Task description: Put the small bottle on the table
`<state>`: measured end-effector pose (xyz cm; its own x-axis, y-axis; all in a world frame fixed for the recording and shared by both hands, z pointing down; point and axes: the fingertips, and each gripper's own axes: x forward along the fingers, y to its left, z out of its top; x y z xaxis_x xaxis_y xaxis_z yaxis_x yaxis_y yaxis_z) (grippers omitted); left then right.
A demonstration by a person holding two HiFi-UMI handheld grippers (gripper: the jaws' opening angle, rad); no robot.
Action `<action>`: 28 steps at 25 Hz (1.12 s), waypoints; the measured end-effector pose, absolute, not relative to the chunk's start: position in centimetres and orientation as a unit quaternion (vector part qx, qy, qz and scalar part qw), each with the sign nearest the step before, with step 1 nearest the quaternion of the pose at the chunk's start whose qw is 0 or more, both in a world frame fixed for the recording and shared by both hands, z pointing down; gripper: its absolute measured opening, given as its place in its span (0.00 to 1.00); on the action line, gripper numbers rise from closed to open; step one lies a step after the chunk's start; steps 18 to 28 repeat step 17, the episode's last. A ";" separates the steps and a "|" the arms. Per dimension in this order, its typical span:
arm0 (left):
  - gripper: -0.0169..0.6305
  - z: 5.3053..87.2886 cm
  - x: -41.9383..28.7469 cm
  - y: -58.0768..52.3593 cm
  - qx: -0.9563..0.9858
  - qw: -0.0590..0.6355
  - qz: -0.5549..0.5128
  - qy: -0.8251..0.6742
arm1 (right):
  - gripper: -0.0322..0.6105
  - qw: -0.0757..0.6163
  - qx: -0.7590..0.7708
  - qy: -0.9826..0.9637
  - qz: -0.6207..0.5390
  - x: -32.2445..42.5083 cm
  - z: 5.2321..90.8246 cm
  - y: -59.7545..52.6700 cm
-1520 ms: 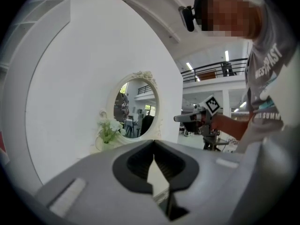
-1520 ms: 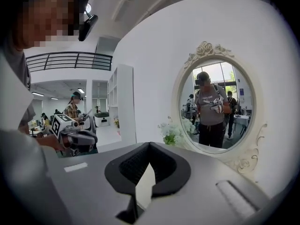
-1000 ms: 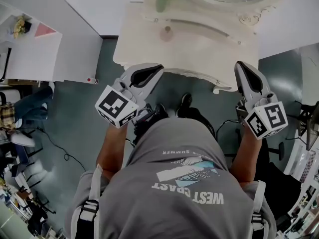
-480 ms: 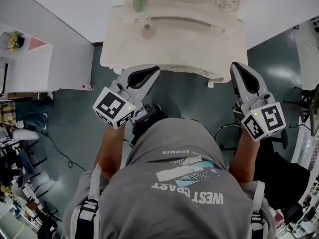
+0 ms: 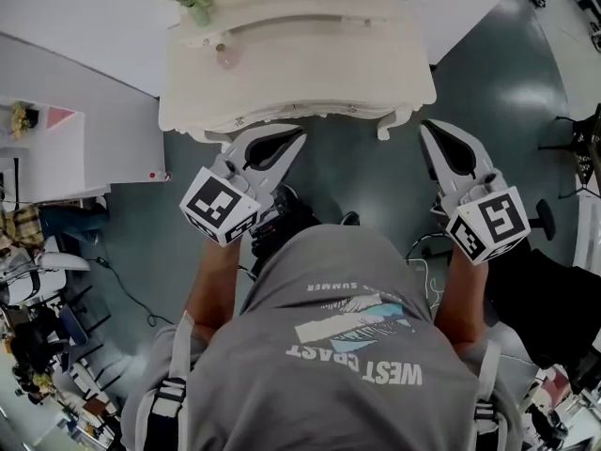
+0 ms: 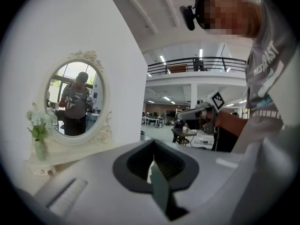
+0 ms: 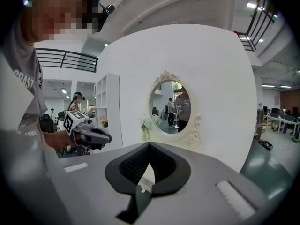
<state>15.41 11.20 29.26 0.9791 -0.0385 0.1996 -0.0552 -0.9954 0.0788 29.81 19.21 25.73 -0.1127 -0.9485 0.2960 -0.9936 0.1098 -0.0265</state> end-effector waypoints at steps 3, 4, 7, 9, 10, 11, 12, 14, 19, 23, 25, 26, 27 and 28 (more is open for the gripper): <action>0.03 29.5 17.4 15.6 0.994 0.039 0.104 -0.005 | 0.05 0.098 0.666 -0.731 0.115 31.7 26.3 23.5; 0.03 29.7 18.0 16.9 0.993 0.037 0.108 0.001 | 0.05 0.095 0.669 -0.728 0.117 32.2 26.5 24.9; 0.03 30.1 19.4 20.7 0.992 0.037 0.118 0.015 | 0.05 0.089 0.676 -0.721 0.124 33.4 27.2 28.9; 0.03 30.4 20.1 22.7 0.991 0.037 0.123 0.023 | 0.05 0.086 0.682 -0.715 0.127 34.2 27.5 31.1; 0.03 30.5 20.5 23.6 0.991 0.037 0.125 0.028 | 0.05 0.084 0.685 -0.712 0.128 34.6 27.7 32.1; 0.03 30.6 20.9 24.4 0.991 0.036 0.128 0.033 | 0.05 0.083 0.689 -0.709 0.130 35.0 27.8 33.0; 0.03 30.6 21.3 25.2 0.990 0.035 0.130 0.037 | 0.05 0.081 0.691 -0.706 0.132 35.4 28.0 33.8; 0.03 30.6 22.0 26.7 0.990 0.034 0.133 0.045 | 0.05 0.079 0.694 -0.702 0.135 36.0 28.2 35.2; 0.03 30.3 23.1 28.8 0.989 0.032 0.135 0.056 | 0.05 0.075 0.697 -0.699 0.140 36.8 28.3 37.1; 0.03 30.3 23.1 28.8 0.989 0.032 0.135 0.056 | 0.05 0.075 0.697 -0.699 0.140 36.8 28.3 37.1; 0.03 30.3 23.1 28.8 0.989 0.032 0.135 0.056 | 0.05 0.075 0.697 -0.699 0.140 36.8 28.3 37.1; 0.03 30.3 23.1 28.8 0.989 0.032 0.135 0.056 | 0.05 0.075 0.697 -0.699 0.140 36.8 28.3 37.1; 0.03 30.3 23.1 28.8 0.989 0.032 0.135 0.056 | 0.05 0.075 0.697 -0.699 0.140 36.8 28.3 37.1; 0.03 30.3 23.1 28.8 0.989 0.032 0.135 0.056 | 0.05 0.075 0.697 -0.699 0.140 36.8 28.3 37.1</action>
